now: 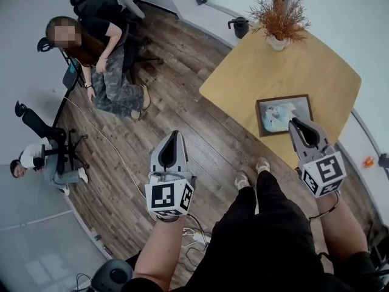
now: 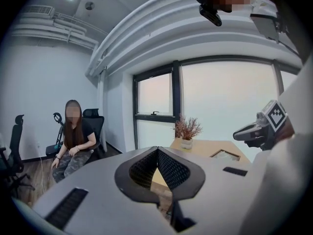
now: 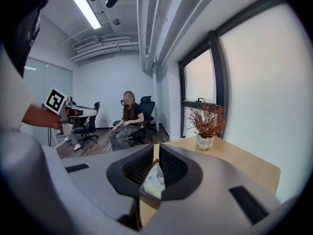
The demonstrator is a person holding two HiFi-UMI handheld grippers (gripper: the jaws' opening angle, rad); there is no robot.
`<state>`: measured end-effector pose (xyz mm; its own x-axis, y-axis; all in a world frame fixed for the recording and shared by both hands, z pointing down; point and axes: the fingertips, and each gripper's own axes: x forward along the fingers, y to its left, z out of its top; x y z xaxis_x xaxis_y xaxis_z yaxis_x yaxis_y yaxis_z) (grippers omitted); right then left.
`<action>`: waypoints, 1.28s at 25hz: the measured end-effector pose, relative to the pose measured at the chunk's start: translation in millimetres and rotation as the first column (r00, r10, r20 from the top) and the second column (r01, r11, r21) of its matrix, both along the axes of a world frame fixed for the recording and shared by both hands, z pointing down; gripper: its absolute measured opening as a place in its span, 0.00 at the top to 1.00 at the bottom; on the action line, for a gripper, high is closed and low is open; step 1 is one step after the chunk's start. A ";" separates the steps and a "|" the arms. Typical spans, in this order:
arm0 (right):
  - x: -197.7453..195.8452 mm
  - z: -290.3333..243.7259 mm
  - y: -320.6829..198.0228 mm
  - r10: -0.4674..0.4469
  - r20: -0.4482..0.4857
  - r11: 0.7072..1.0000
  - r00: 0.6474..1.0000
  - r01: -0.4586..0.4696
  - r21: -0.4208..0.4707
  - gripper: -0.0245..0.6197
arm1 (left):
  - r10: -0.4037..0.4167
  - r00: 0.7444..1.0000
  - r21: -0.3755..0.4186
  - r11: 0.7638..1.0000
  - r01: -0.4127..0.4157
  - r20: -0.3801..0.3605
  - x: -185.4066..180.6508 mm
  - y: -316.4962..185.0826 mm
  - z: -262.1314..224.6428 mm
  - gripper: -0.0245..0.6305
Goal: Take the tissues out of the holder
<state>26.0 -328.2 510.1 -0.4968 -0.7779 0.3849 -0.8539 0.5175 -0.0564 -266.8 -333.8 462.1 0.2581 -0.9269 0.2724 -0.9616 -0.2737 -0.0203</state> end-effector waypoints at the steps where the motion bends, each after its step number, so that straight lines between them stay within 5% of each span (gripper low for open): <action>1: -2.3 4.3 -1.0 -0.023 -0.006 1.000 1.000 0.023 -0.002 0.92 | -0.006 1.000 -0.013 1.000 0.006 -0.001 -0.2 -1.2 6.7 0.95; 14: -23.7 81.6 -6.7 -0.200 -0.102 0.968 0.974 0.180 -0.176 0.61 | 0.022 1.000 -0.094 0.995 -0.020 0.014 13.0 -19.9 59.9 0.95; 26: -23.5 124.7 -20.2 -0.280 -0.199 0.927 0.939 0.211 -0.309 0.61 | -0.026 0.999 -0.156 0.987 0.029 0.022 -0.2 -16.7 93.3 0.95; 29: -22.7 124.8 -22.4 -0.277 -0.228 0.929 0.934 0.200 -0.311 0.84 | -0.035 0.999 -0.171 0.984 0.040 0.029 -5.8 -12.6 96.5 0.95; 32: -17.5 122.6 -25.4 -0.261 -0.218 0.932 0.940 0.187 -0.311 0.88 | -0.042 0.999 -0.171 0.984 0.044 0.021 -5.5 -12.8 97.0 0.95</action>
